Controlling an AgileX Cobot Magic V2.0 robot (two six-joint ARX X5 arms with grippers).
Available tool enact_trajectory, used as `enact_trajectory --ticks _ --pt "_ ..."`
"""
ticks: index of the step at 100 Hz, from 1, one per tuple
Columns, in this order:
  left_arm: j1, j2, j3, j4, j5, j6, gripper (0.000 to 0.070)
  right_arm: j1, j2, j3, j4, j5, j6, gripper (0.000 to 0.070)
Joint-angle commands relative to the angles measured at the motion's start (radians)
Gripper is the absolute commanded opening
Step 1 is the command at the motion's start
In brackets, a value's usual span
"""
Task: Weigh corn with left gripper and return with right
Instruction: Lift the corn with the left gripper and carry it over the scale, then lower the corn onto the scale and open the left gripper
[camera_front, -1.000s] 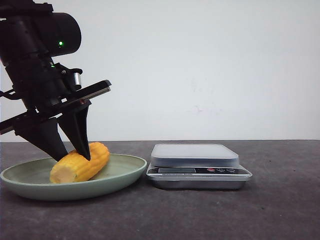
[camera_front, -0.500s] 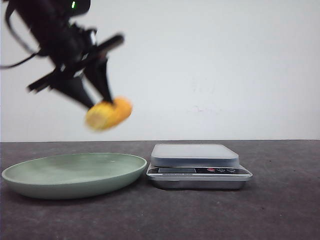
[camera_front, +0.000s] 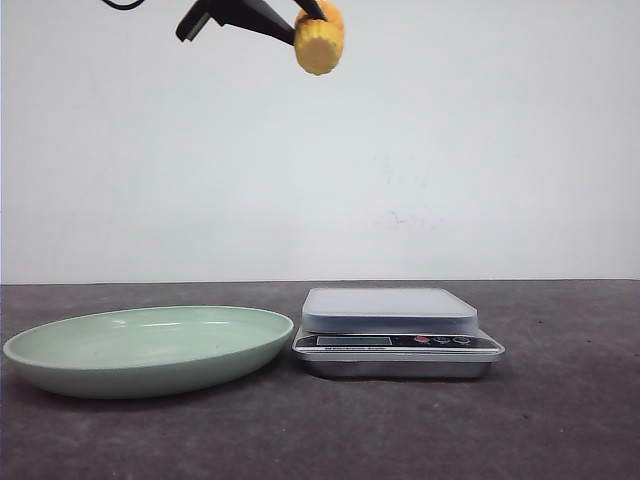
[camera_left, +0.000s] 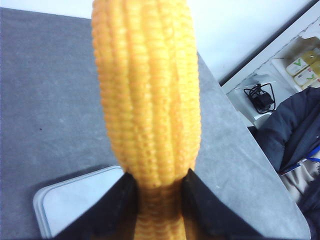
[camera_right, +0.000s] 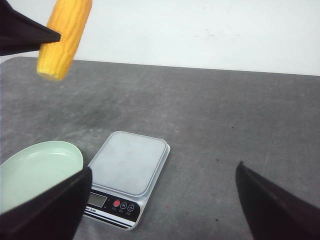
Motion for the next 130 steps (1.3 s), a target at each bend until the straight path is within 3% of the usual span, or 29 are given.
enact_trajectory --ticks 1,33,84,96,117,122,130 --pt "-0.015 0.061 0.030 0.005 -0.007 -0.014 0.0011 0.004 0.004 0.007 0.006 0.004 -0.003 0.0578" --pt "-0.048 0.299 0.046 -0.042 0.080 -0.163 0.0011 0.004 0.004 0.007 -0.005 0.004 -0.003 0.0578" --pt "-0.108 0.453 0.046 -0.114 0.051 -0.164 0.0019 0.004 0.004 0.007 -0.053 0.004 0.022 0.0578" --pt "-0.109 0.453 0.046 -0.117 0.051 -0.165 0.0100 0.004 0.004 0.007 -0.054 0.004 0.024 0.0578" --pt "-0.105 0.453 0.046 -0.154 0.057 -0.153 0.0483 0.004 0.004 0.007 -0.053 0.004 0.031 0.0578" --pt "-0.105 0.453 0.046 -0.163 0.058 -0.150 0.0522 0.004 0.004 0.007 -0.053 0.004 0.031 0.0578" --pt "-0.105 0.452 0.047 -0.181 0.059 -0.150 0.0524 0.004 0.004 0.007 -0.053 0.004 0.030 0.0578"
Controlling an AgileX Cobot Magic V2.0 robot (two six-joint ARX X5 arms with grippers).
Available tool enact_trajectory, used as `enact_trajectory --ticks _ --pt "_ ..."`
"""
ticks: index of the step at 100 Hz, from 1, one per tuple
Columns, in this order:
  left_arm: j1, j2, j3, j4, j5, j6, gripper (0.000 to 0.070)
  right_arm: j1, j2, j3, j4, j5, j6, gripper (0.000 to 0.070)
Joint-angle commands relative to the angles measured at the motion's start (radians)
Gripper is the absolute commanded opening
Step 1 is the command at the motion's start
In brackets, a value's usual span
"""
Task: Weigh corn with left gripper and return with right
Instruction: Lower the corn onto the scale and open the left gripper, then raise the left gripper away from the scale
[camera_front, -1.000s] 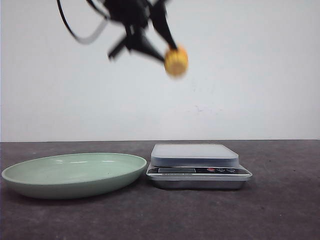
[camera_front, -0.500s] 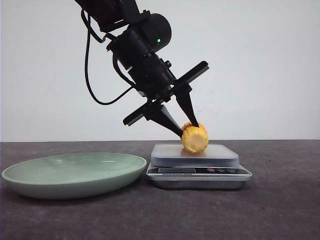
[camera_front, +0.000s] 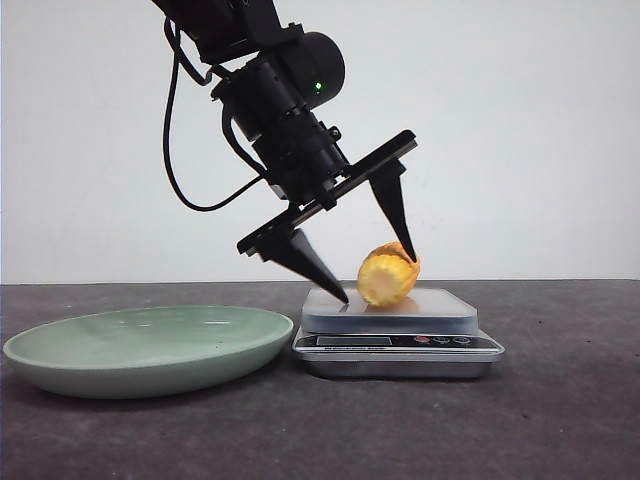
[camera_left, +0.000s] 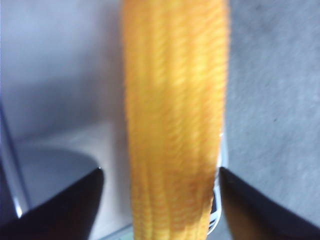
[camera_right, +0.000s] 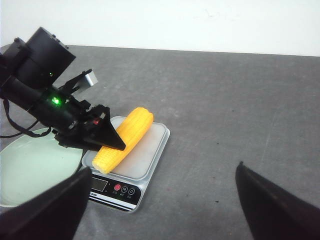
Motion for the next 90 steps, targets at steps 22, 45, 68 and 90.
enact_trajectory --ticks 22,45,68,90 --pt "0.008 0.020 0.082 -0.099 -0.002 0.051 0.0528 0.004 0.004 0.007 0.002 0.004 0.011 0.0578" --pt "0.008 -0.012 0.256 -0.277 -0.065 0.231 0.0502 0.004 0.004 0.006 -0.011 0.005 0.010 0.0578" --pt "-0.016 -0.124 0.418 -0.491 -0.264 0.423 0.0125 0.004 0.004 0.002 -0.041 0.005 0.010 0.0578" --pt "-0.034 -0.326 0.428 -0.501 -0.297 0.463 0.0004 0.004 0.004 -0.032 -0.086 0.004 0.006 0.0578"
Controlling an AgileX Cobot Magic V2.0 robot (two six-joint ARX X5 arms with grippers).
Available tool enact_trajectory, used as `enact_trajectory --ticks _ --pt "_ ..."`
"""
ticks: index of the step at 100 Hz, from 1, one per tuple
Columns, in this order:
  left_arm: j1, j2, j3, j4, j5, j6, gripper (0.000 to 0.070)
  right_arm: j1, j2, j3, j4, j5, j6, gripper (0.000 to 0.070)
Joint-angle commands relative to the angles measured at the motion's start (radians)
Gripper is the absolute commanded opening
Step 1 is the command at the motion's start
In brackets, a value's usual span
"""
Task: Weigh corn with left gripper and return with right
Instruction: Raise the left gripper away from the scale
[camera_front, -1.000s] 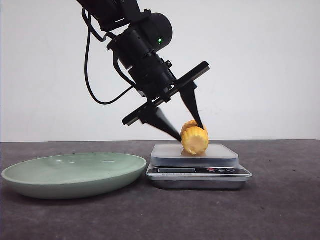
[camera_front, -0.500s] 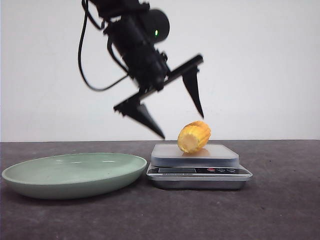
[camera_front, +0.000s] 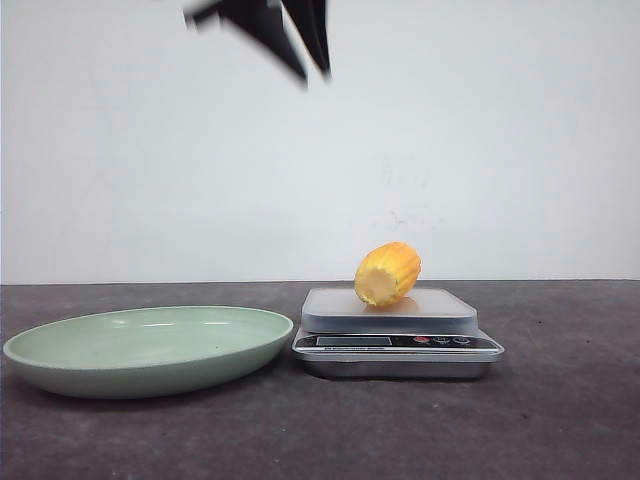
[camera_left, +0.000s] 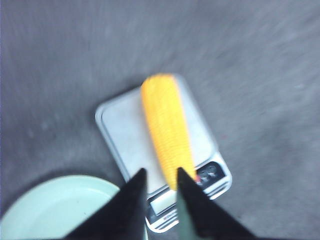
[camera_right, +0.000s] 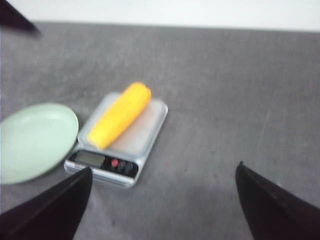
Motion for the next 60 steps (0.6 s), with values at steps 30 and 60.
enact_trajectory --ticks 30,60 --pt "-0.041 -0.296 0.028 -0.266 -0.036 0.047 0.0004 0.004 0.004 -0.058 -0.006 -0.002 0.037 0.0578" --pt "-0.184 -0.623 0.028 -0.365 -0.048 -0.086 0.0004 0.004 0.004 -0.065 0.015 -0.017 0.071 0.0578"
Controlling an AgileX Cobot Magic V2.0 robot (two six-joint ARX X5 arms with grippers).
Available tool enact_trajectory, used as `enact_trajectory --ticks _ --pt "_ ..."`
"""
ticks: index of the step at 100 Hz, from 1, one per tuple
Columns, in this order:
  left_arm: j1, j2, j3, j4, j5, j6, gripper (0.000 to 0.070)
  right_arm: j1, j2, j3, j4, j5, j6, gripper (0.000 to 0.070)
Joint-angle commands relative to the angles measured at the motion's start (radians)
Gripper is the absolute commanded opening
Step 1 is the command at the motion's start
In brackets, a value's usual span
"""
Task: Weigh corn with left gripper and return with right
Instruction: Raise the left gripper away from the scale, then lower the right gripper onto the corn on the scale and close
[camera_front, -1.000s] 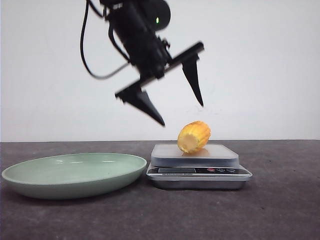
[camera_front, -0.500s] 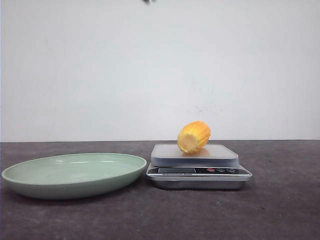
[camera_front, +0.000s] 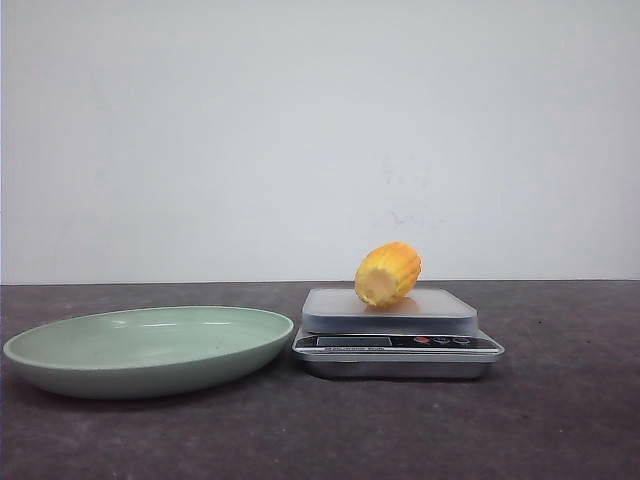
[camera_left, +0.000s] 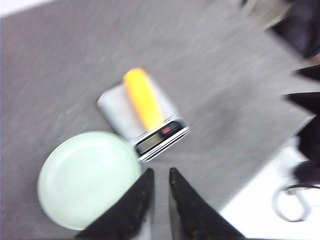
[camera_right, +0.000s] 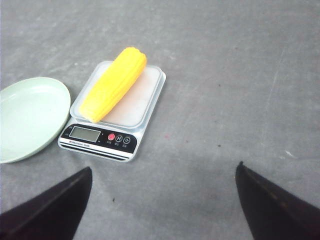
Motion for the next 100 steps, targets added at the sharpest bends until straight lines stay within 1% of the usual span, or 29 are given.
enact_trajectory --ticks 1,5,9,12,18,23,29,33,36,45,53,61,71,83,91,95,100 --pt "-0.031 -0.070 0.027 -0.021 0.006 -0.080 0.0004 0.004 0.004 0.006 0.014 -0.013 0.026 0.0577" --pt "-0.046 -0.118 0.027 -0.021 0.013 -0.116 0.0004 0.004 0.004 0.006 0.014 -0.025 0.029 0.0546" --pt "-0.053 -0.169 0.027 -0.021 0.021 -0.146 0.0004 0.004 0.004 0.006 0.014 -0.032 0.029 0.0489" --pt "-0.055 -0.211 0.027 -0.021 0.023 -0.168 0.0004 0.004 0.004 0.006 0.014 -0.035 0.029 0.0434" --pt "-0.055 -0.282 0.027 -0.021 0.020 -0.187 0.0004 0.004 0.004 0.006 0.014 -0.035 0.029 0.0359" --pt "-0.054 -0.336 0.027 -0.020 0.008 -0.187 0.0004 0.004 0.004 0.006 0.018 -0.035 0.029 0.0313" --pt "-0.054 -0.386 0.027 -0.021 -0.023 -0.188 0.0004 0.004 0.004 0.006 0.032 -0.036 0.031 0.0287" --pt "-0.054 -0.421 0.027 -0.024 -0.052 -0.188 0.0004 0.004 0.005 0.006 0.055 -0.040 0.038 0.0282" --pt "-0.054 -0.442 0.027 -0.024 -0.076 -0.188 0.0004 0.004 0.006 0.006 0.079 -0.058 0.041 0.0282" --pt "-0.054 -0.497 0.026 -0.027 -0.135 -0.183 0.0004 0.004 0.026 0.006 0.181 -0.149 0.067 0.0282" --pt "-0.054 -0.532 0.025 -0.032 -0.166 -0.173 0.0004 0.005 0.066 0.006 0.264 -0.223 0.121 0.0283" --pt "-0.054 -0.552 0.018 -0.032 -0.180 -0.172 0.0004 0.005 0.120 0.007 0.305 -0.264 0.141 0.0283" --pt "-0.054 -0.562 0.009 -0.033 -0.195 -0.164 0.0004 0.019 0.212 0.013 0.341 -0.287 0.141 0.0283" --pt "-0.054 -0.563 -0.006 -0.034 -0.194 -0.124 0.0004 0.049 0.356 0.049 0.351 -0.282 0.133 0.0283" --pt "-0.054 -0.563 -0.031 -0.035 -0.194 -0.115 0.0004 0.071 0.467 0.094 0.350 -0.281 0.117 0.0283" --pt "-0.054 -0.563 -0.047 -0.034 -0.194 -0.115 0.0004 0.083 0.521 0.121 0.349 -0.271 0.110 0.0284" --pt "-0.054 -0.563 -0.069 -0.035 -0.194 -0.114 0.0004 0.100 0.585 0.159 0.347 -0.239 0.103 0.0288"
